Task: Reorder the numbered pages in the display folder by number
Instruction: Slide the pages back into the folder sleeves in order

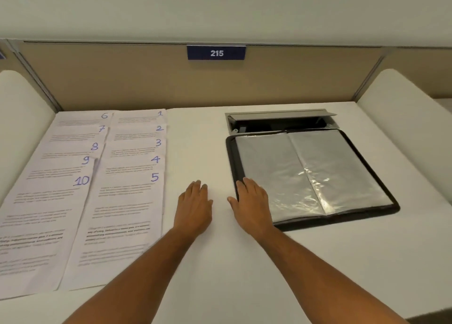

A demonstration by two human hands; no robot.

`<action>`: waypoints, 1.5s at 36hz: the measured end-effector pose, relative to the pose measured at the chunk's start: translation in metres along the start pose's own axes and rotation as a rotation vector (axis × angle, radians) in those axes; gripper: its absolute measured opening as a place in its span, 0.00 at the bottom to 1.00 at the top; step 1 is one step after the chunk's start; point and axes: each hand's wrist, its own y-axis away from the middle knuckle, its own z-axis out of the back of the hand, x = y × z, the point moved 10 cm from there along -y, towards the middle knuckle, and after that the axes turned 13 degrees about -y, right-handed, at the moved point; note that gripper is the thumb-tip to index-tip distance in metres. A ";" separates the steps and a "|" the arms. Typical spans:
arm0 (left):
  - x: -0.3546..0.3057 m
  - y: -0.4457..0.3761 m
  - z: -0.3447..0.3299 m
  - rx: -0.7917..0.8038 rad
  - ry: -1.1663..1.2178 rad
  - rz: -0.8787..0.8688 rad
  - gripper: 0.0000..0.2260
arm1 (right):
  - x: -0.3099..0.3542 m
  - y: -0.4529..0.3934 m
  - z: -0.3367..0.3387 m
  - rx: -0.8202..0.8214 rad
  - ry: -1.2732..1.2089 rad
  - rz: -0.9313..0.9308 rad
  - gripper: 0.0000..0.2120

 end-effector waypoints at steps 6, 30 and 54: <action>-0.068 -0.014 -0.002 0.040 0.037 0.030 0.22 | -0.090 -0.005 0.057 -0.062 0.020 -0.071 0.26; -0.122 -0.038 -0.007 0.041 0.401 0.549 0.13 | -0.412 -0.010 0.197 -0.196 -0.013 -0.705 0.32; -0.078 -0.036 -0.020 -0.070 0.864 0.769 0.11 | -0.449 -0.008 0.219 -0.429 -0.405 -0.854 0.23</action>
